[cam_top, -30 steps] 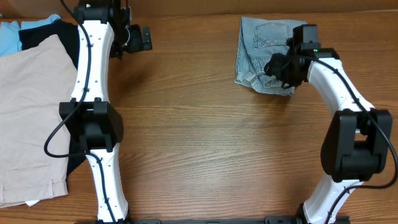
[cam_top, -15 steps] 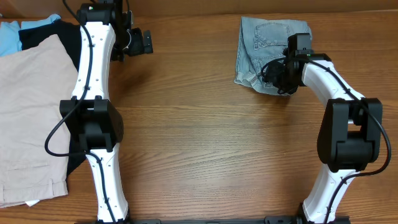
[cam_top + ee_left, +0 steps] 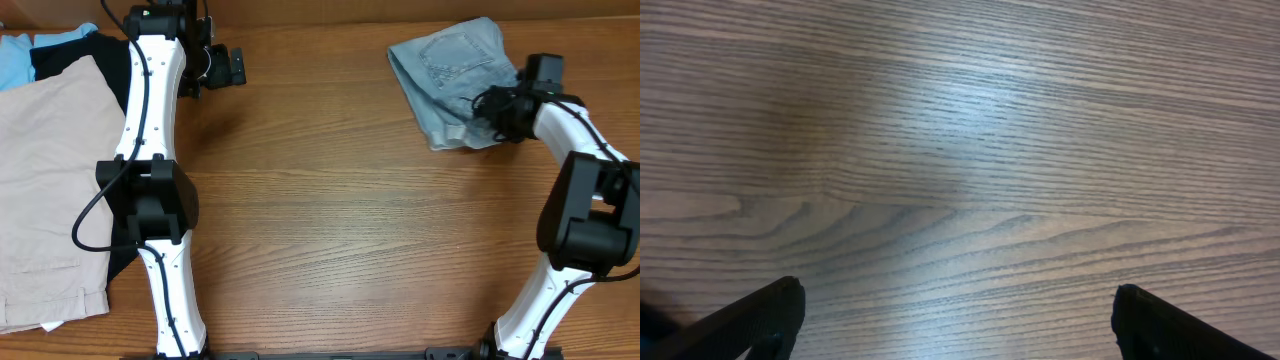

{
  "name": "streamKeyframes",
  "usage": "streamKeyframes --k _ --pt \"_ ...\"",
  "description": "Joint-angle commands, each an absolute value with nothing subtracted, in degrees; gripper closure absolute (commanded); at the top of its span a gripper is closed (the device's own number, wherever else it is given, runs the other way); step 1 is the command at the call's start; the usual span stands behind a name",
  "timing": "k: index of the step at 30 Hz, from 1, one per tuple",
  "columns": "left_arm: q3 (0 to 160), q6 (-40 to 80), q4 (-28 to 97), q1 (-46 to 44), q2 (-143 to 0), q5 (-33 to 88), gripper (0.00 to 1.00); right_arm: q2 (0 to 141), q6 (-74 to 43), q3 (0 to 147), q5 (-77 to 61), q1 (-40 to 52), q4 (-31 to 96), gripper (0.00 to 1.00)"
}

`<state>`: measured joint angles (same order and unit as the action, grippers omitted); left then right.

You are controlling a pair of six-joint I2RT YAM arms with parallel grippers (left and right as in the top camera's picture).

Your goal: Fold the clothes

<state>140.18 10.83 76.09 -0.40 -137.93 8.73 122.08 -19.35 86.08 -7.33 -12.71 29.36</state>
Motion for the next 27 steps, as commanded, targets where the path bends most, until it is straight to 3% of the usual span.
streamKeyframes --k 1,3,7,19,27 --pt "140.0 11.86 75.59 -0.84 -138.34 8.56 0.0 124.07 -17.78 85.56 -4.16 -13.58 28.73 0.32" --pt "140.0 11.86 75.53 -0.84 -138.34 8.56 0.0 124.11 -17.82 85.56 -4.23 -13.58 28.71 0.32" --pt "140.0 11.84 75.59 -0.84 -138.34 8.56 0.0 123.61 -17.85 85.6 -7.66 -12.78 29.5 0.43" --pt "140.0 11.86 75.33 -0.84 -138.34 8.6 0.0 108.01 -10.59 89.82 -12.82 -11.11 35.9 0.26" --pt "140.0 11.84 75.66 -0.95 -138.34 8.58 0.0 110.93 -5.52 89.69 -8.97 -2.11 33.56 0.23"
